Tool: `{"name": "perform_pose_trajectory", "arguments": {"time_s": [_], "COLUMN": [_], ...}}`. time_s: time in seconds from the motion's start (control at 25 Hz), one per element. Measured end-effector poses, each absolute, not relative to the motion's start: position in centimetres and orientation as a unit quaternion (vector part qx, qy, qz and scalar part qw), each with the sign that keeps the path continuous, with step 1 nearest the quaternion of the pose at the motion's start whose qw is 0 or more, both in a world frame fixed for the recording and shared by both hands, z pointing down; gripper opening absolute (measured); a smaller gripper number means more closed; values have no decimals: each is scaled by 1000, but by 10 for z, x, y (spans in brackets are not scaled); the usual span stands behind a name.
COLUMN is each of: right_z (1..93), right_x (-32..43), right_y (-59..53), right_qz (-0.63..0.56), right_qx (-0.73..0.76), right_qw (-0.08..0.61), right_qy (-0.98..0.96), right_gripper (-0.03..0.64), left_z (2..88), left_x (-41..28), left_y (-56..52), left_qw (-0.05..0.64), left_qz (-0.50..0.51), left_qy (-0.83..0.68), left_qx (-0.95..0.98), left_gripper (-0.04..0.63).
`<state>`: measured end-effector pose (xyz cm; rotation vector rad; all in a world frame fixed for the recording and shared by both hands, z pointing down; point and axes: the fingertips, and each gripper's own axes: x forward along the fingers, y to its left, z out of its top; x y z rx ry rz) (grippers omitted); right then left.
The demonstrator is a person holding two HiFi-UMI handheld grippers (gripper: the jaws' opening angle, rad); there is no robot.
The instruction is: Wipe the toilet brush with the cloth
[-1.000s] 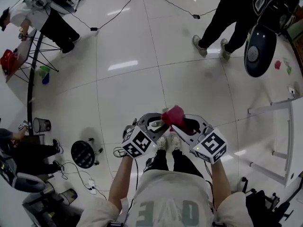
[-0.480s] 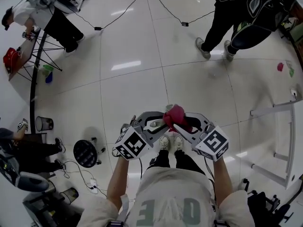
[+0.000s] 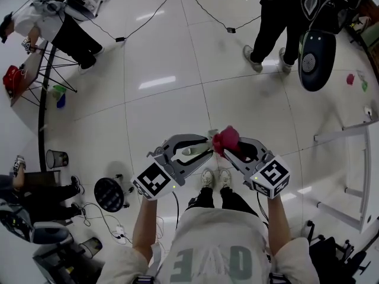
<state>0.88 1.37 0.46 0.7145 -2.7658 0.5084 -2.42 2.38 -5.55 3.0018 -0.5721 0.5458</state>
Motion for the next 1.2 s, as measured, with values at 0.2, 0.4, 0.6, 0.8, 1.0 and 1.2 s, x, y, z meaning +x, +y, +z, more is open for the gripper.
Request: {"name": "perform_pose_trajectory", "arguments": {"time_s": [0.2,0.4,0.6,0.8,1.0,1.2], "right_z": [18,31,32,17,-25,-69], "right_x": [7,9,8,14,-2,-52], "right_y": [15,11,12,9,11,10], "right_qz": [181,185,186,184,128,-25], "right_qx": [259,274,278,314,376,366], "right_qw": [128,135,131,107,38,22], "right_qy": [-940,-934,-933,-925,-917,-930], "right_gripper": [96,96,96,96,95,95], "left_z": [-93,-131,-155,-155,-156,-165], "left_x": [-22,-23,-33,-55,-70,-55], "left_y": [22,17,6,-21,-49,-53], "left_qw": [11,19,10,41,95,94], "left_qz": [119,64,43,37,-1,-1], "left_qy": [-177,-188,-218,-319,-407,-414], "left_qx": [977,980,975,946,909,906], "left_gripper": [118,118,118,118,118,118]}}
